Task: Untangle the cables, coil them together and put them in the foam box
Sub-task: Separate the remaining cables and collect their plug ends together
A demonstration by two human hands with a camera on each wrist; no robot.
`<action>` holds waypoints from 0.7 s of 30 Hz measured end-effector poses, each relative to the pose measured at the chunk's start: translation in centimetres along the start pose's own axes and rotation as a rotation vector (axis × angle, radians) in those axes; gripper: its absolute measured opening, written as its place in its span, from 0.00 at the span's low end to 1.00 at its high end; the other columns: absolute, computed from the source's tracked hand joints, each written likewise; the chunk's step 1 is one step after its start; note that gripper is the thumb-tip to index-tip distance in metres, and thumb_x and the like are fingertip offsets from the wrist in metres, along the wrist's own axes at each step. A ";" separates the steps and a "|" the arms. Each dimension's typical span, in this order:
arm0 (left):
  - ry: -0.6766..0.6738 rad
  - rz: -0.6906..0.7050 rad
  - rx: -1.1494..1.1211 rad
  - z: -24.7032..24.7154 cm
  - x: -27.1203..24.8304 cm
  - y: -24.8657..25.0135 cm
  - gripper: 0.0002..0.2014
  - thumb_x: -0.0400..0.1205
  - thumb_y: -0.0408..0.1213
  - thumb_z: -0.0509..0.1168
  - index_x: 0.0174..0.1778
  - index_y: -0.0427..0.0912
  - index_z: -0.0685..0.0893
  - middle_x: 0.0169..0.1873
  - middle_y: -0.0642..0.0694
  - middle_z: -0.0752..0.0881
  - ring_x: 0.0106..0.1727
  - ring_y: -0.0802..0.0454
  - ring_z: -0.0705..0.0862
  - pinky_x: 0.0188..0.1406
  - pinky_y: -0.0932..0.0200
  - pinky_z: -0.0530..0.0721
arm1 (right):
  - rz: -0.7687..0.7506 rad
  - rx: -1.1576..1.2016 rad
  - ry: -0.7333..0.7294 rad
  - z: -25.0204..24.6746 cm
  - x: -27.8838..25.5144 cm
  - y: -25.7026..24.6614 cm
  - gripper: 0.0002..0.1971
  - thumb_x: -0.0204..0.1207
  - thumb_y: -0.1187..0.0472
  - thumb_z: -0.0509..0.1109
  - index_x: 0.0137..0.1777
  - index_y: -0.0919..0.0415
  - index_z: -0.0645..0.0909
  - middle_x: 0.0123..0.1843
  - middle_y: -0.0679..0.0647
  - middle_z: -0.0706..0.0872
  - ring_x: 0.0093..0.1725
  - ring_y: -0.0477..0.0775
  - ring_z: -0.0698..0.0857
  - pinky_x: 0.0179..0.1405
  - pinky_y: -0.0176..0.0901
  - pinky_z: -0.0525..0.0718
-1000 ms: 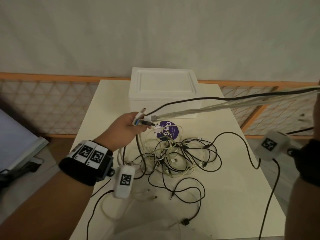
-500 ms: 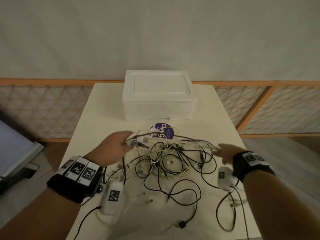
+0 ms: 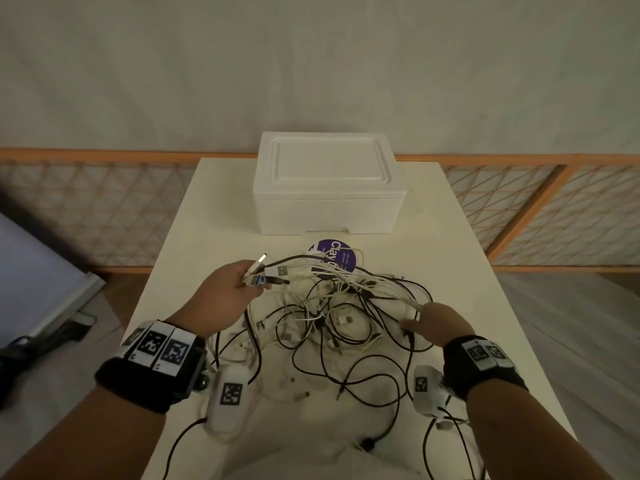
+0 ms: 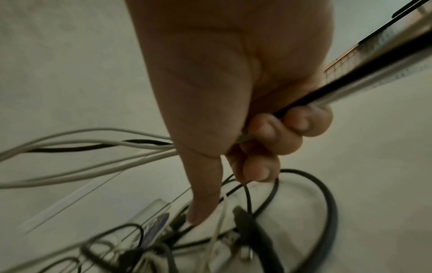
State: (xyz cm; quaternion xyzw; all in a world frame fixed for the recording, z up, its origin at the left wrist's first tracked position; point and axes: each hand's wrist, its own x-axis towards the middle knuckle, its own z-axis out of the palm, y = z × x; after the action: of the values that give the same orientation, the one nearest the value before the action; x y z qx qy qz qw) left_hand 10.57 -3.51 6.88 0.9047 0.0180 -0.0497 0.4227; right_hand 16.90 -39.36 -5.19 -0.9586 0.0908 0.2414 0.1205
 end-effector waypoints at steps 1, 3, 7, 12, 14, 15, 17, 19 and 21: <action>0.004 -0.001 -0.008 0.1 0.0 -0.1 0.10 0.81 0.27 0.65 0.46 0.48 0.85 0.41 0.59 0.86 0.46 0.63 0.82 0.44 0.70 0.73 | -0.013 -0.047 -0.046 0.5 0.0 -0.1 0.24 0.69 0.34 0.70 0.39 0.58 0.77 0.38 0.53 0.84 0.37 0.52 0.82 0.36 0.42 0.77; -0.006 -0.007 -0.001 0.2 0.0 -0.2 0.09 0.81 0.28 0.65 0.46 0.48 0.85 0.42 0.58 0.86 0.47 0.61 0.82 0.44 0.69 0.74 | -0.023 -0.099 -0.090 1.4 0.0 -0.1 0.22 0.67 0.36 0.70 0.37 0.58 0.79 0.35 0.51 0.83 0.38 0.51 0.83 0.35 0.40 0.78; 0.012 0.000 0.023 0.0 -0.2 -0.3 0.10 0.81 0.29 0.65 0.45 0.51 0.84 0.43 0.55 0.86 0.46 0.62 0.81 0.43 0.71 0.72 | -0.063 -0.083 -0.047 0.3 -0.5 -0.1 0.15 0.73 0.46 0.71 0.36 0.59 0.80 0.34 0.52 0.83 0.37 0.52 0.83 0.30 0.38 0.75; -0.088 0.011 0.035 -0.4 -0.7 -0.8 0.05 0.76 0.37 0.67 0.42 0.49 0.89 0.42 0.48 0.90 0.45 0.52 0.86 0.48 0.55 0.82 | -0.020 -0.027 0.157 -6.5 -0.9 3.0 0.17 0.82 0.52 0.62 0.50 0.66 0.84 0.45 0.62 0.86 0.47 0.62 0.85 0.45 0.49 0.81; -0.121 0.034 0.092 0.3 -1.0 -0.8 0.08 0.77 0.41 0.66 0.44 0.44 0.90 0.39 0.44 0.89 0.36 0.52 0.83 0.34 0.65 0.80 | 0.090 0.007 0.330 -9.1 -0.3 5.5 0.15 0.81 0.52 0.63 0.47 0.64 0.83 0.39 0.60 0.84 0.41 0.62 0.84 0.42 0.50 0.82; -0.086 0.037 0.083 0.5 -1.0 -0.9 0.10 0.80 0.42 0.65 0.44 0.45 0.91 0.38 0.44 0.90 0.29 0.51 0.79 0.27 0.67 0.74 | 0.168 0.016 0.387 -10.0 0.4 7.3 0.14 0.78 0.51 0.65 0.46 0.63 0.81 0.38 0.59 0.83 0.40 0.62 0.83 0.42 0.52 0.83; 0.054 -0.044 -0.173 0.3 -1.2 -0.7 0.15 0.85 0.43 0.62 0.37 0.47 0.90 0.32 0.47 0.90 0.19 0.53 0.67 0.20 0.62 0.63 | 0.349 0.024 0.338 -11.3 1.3 9.8 0.25 0.63 0.49 0.76 0.54 0.64 0.78 0.44 0.62 0.84 0.47 0.66 0.84 0.49 0.62 0.84; 0.182 -0.124 -0.613 -0.3 -1.0 -0.6 0.21 0.87 0.43 0.58 0.27 0.41 0.80 0.24 0.49 0.84 0.16 0.56 0.61 0.18 0.64 0.58 | 0.467 -0.033 0.209 -12.2 0.5 9.1 0.52 0.47 0.50 0.87 0.70 0.67 0.67 0.63 0.68 0.79 0.63 0.73 0.78 0.61 0.71 0.79; 0.202 -0.127 -0.929 -0.6 -1.0 -0.3 0.22 0.85 0.46 0.58 0.23 0.45 0.70 0.20 0.49 0.72 0.15 0.57 0.59 0.17 0.65 0.58 | 0.281 -0.177 0.257 -12.9 -2.2 4.5 0.60 0.48 0.47 0.88 0.77 0.64 0.56 0.73 0.69 0.70 0.72 0.73 0.69 0.69 0.73 0.70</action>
State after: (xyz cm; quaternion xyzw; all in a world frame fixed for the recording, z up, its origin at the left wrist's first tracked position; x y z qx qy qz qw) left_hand 9.63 -2.85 7.13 0.6175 0.1345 0.0260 0.7745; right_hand 19.64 -46.91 6.09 -0.9663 0.2165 0.1387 -0.0114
